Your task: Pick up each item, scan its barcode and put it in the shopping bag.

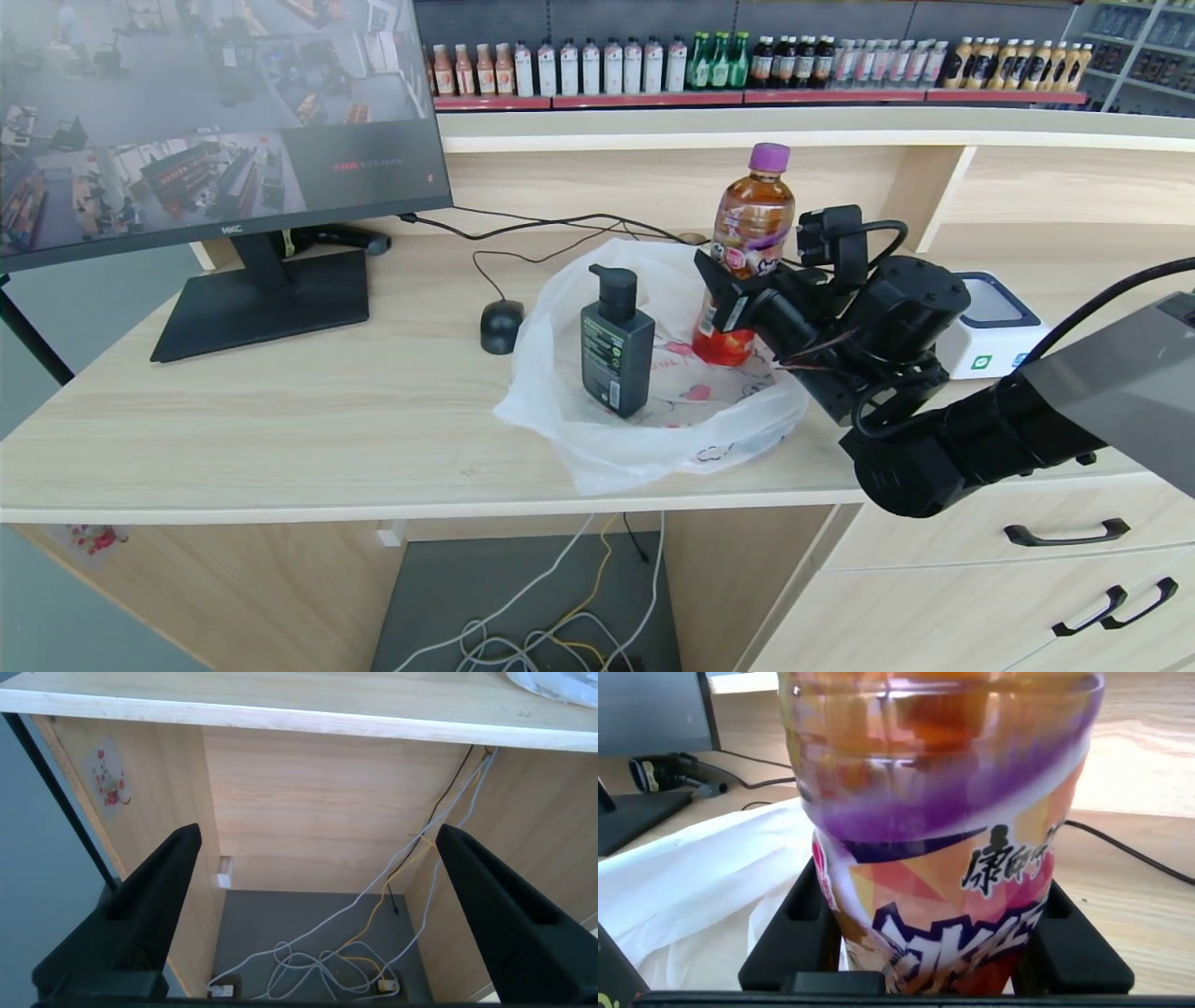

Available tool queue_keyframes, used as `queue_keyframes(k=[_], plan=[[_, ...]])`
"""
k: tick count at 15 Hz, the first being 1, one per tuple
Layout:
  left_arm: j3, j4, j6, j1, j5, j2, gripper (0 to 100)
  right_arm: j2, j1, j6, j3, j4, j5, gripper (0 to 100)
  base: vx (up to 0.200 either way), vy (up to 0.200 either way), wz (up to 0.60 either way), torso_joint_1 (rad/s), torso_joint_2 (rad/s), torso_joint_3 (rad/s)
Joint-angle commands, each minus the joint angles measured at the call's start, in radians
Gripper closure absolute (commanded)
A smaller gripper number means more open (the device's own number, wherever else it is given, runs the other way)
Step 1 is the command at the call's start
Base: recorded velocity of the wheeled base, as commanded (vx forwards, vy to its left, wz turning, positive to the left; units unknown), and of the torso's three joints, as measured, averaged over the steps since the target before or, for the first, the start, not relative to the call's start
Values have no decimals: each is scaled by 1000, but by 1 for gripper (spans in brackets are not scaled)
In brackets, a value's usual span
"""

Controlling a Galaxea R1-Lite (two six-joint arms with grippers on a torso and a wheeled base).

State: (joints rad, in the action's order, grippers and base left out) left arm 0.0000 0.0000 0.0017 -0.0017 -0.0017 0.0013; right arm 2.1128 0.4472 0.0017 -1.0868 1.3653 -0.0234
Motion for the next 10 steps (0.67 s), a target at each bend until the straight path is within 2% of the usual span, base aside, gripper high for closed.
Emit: queue_keyframes(k=[1,10], plan=[[0,0,0,0,0,0,0,1,5,6,24,0,0,100,0,0,0,0,0,0],[0,0,0,0,0,0,0,-2,13,32,39,1,-1,100,0,0,0,0,0,0]])
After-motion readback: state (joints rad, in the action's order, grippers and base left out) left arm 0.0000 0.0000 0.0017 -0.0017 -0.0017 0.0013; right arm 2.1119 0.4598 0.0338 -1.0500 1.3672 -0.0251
